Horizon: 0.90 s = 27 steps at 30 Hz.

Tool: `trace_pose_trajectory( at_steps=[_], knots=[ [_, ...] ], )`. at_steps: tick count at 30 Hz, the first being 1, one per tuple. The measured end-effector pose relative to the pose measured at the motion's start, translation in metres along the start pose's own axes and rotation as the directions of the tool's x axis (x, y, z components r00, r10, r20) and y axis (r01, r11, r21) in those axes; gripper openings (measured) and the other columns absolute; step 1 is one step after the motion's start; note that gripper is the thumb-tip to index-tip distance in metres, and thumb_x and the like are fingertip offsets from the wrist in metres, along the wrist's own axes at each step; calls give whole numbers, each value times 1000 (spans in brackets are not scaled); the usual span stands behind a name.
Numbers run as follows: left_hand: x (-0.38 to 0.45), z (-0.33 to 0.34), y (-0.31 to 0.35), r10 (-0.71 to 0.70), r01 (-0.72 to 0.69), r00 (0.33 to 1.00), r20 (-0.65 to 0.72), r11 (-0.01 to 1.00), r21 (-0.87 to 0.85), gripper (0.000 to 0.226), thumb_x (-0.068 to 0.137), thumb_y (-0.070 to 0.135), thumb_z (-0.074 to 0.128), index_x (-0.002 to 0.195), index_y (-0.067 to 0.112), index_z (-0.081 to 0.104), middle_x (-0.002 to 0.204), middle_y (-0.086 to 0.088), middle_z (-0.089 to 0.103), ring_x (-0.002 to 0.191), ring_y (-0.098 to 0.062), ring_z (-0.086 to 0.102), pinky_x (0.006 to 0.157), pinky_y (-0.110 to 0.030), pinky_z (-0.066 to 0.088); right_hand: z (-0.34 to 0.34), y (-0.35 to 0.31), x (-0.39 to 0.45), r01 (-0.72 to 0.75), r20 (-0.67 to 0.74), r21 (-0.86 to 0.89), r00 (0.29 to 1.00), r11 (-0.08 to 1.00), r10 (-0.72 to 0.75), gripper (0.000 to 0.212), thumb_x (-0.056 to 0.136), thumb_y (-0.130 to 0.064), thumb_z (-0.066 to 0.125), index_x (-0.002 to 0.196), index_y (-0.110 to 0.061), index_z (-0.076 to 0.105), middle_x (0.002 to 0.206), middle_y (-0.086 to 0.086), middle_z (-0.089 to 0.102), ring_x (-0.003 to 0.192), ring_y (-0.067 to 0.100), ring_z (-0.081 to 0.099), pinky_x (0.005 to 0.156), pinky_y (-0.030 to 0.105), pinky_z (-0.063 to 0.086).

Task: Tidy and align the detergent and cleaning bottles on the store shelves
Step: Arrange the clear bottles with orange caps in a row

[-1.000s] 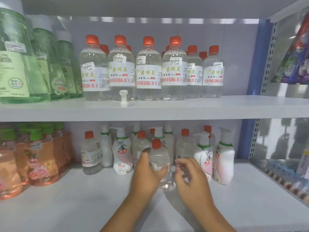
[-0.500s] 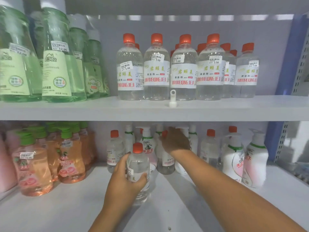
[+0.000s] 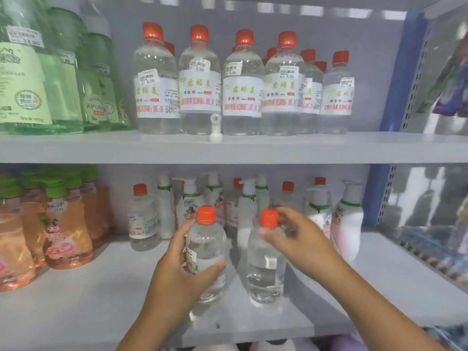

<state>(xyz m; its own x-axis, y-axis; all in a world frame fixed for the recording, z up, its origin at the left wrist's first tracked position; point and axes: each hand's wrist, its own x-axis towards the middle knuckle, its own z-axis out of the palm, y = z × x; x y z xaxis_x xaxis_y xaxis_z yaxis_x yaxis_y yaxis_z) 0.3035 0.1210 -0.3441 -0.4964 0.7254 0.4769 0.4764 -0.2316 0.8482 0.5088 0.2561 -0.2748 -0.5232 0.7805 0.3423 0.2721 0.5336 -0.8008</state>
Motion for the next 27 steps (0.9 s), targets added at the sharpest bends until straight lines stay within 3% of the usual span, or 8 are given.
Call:
trace_pose_trajectory(
  at_steps=[3, 7, 10, 14, 17, 19, 23, 27],
  knots=[
    [-19, 23, 47, 67, -69, 997, -46, 997, -42, 83, 64, 27, 98, 128, 59, 54, 113, 23, 74, 96, -1, 74, 72, -13, 57, -8, 14, -15, -23, 147, 141, 989, 990, 2, 35, 79, -47, 83, 110, -41, 70, 106, -22, 75, 97, -6, 70, 83, 17, 51],
    [-40, 48, 129, 190, -192, 971, -146, 981, 3, 84, 52, 39, 90, 128, 55, 58, 110, 19, 76, 93, -2, 74, 69, -10, 55, -45, 19, -30, 88, 29, 220, 995, 971, -97, 18, 83, -35, 84, 96, -45, 76, 98, -24, 75, 92, -9, 68, 77, 6, 46],
    [-42, 61, 200, 289, -281, 943, -167, 957, 69, 82, 48, 50, 85, 125, 59, 58, 108, 22, 75, 90, 1, 74, 68, -11, 56, -114, -5, -54, 221, -23, 244, 975, 944, -222, 28, 72, -55, 85, 98, -49, 75, 96, -20, 76, 90, -5, 70, 75, 6, 48],
    [-20, 82, 286, 389, -366, 899, -200, 920, 142, 76, 52, 73, 80, 124, 65, 54, 111, 26, 73, 96, 4, 72, 70, -19, 59, -225, -62, -71, 451, -153, 225, 892, 864, -425, 57, 60, -79, 76, 108, -49, 75, 98, -14, 79, 92, 6, 75, 79, 28, 59],
    [20, 104, 330, 418, -401, 894, -161, 907, 130, 60, 64, 68, 81, 118, 55, 60, 103, 24, 76, 88, 3, 74, 65, -13, 57, -284, -107, -54, 555, -264, 207, 824, 805, -501, 52, 66, -77, 74, 104, -42, 78, 96, -5, 80, 91, 17, 77, 89, 44, 59],
    [52, 119, 341, 403, -373, 900, -168, 910, 183, 60, 61, 69, 83, 114, 52, 60, 99, 24, 75, 86, 4, 73, 67, -16, 56, -306, -127, -25, 532, -290, 158, 831, 832, -476, 44, 70, -71, 74, 99, -38, 80, 95, -9, 80, 91, 9, 76, 86, 38, 55],
    [106, 145, 333, 330, -266, 926, -183, 915, 305, 67, 53, 65, 87, 108, 44, 54, 99, 19, 72, 88, -2, 70, 83, -39, 60, -308, -134, 36, 361, -194, 96, 921, 927, -339, 42, 81, -58, 78, 99, -20, 80, 98, 1, 79, 88, 14, 70, 81, 36, 56],
    [128, 162, 323, 273, -178, 950, -149, 870, 459, 79, 51, 75, 82, 114, 41, 48, 101, 24, 63, 85, 3, 63, 69, -28, 52, -295, -117, 79, 284, -162, 96, 950, 954, -267, 51, 84, -53, 78, 104, -6, 75, 86, 1, 70, 75, 17, 61, 68, 30, 47]
  ],
)
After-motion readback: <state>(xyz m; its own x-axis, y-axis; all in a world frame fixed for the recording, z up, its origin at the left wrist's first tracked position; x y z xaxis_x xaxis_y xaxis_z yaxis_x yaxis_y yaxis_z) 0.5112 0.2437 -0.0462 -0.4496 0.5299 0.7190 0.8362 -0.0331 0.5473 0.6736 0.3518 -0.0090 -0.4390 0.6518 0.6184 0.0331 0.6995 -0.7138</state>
